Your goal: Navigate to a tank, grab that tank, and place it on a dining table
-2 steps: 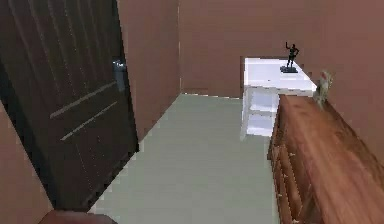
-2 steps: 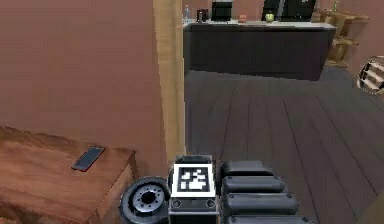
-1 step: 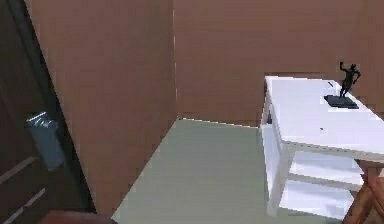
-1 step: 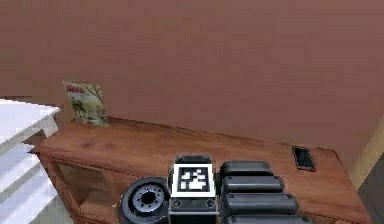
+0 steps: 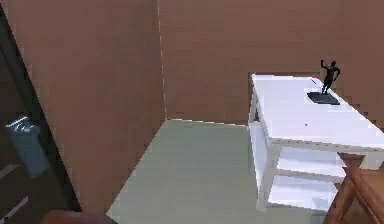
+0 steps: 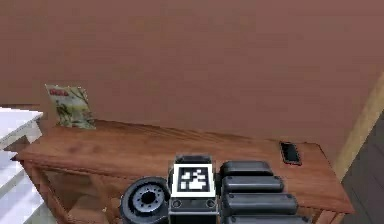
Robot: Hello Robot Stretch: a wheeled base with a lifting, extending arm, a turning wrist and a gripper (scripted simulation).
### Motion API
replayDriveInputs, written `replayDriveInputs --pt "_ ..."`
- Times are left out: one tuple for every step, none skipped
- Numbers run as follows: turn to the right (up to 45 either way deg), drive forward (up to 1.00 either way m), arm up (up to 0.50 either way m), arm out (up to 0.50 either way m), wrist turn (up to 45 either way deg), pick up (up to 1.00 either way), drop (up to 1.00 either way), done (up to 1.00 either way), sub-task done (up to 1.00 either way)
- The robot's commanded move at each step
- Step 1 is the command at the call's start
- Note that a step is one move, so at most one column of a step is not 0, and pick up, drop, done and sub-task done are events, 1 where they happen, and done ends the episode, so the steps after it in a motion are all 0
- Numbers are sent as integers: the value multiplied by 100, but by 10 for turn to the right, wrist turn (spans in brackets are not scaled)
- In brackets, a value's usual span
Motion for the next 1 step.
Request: replayDriveInputs --pt "0 100 0 0 0 0 0 0 0"
